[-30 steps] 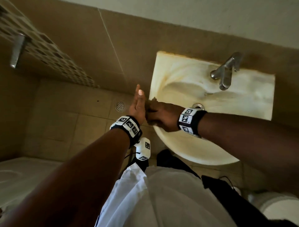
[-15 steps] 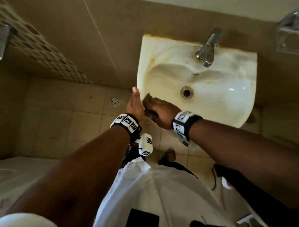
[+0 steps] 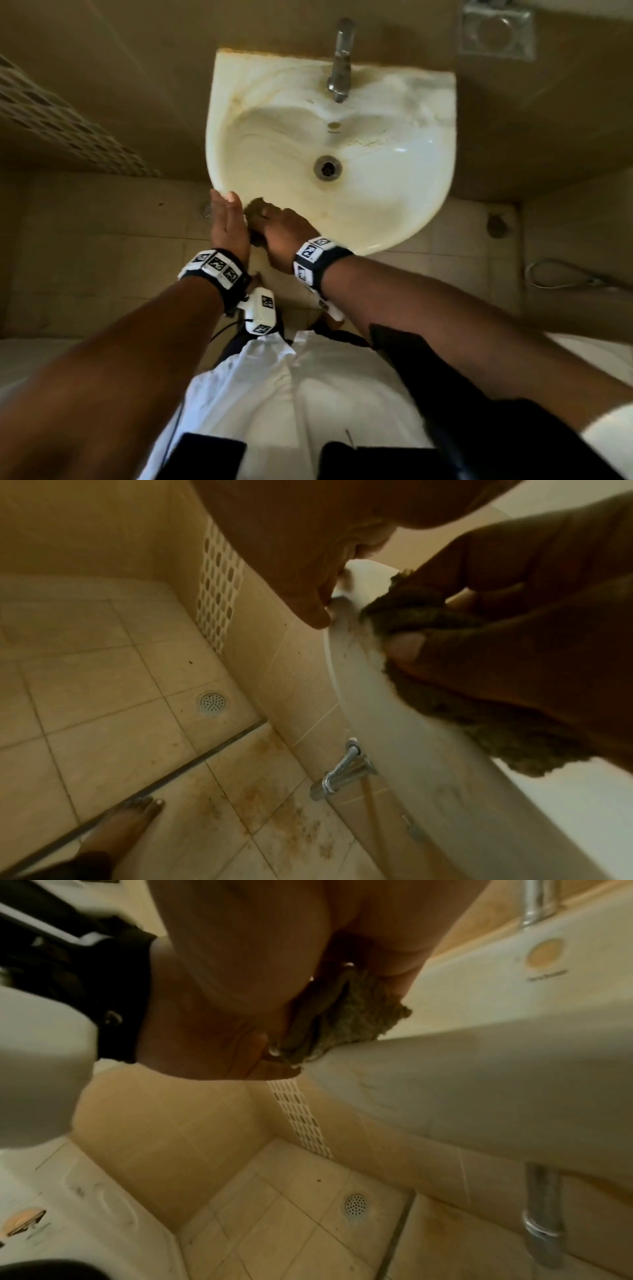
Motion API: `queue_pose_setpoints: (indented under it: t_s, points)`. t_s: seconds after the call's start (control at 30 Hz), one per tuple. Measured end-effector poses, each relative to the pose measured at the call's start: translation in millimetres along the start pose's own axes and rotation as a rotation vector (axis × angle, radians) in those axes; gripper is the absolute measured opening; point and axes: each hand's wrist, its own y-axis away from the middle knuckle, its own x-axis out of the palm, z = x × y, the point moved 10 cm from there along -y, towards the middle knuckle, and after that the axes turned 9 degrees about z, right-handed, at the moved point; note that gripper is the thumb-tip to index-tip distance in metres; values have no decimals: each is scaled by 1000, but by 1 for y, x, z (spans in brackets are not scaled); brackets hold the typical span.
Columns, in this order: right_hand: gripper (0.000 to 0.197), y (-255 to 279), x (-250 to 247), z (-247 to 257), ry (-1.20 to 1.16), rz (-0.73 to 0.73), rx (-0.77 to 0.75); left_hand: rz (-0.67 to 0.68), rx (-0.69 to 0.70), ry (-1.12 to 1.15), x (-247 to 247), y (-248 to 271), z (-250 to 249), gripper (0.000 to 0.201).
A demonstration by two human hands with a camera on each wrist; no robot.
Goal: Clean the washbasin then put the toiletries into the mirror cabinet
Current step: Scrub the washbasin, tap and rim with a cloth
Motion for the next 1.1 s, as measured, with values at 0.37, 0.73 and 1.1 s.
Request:
queue_pose_setpoints:
  t_s: [0.37, 0.73, 1.1]
  points:
    - [29, 161, -93, -216, 257, -51, 120, 63, 131, -972, 67, 21, -2, 100]
    - [14, 25, -16, -119, 94, 436, 408, 132, 164, -1074, 48, -4, -13, 81]
    - [20, 0, -55, -226, 329, 529, 649, 195, 363, -1182, 19, -90, -67, 87]
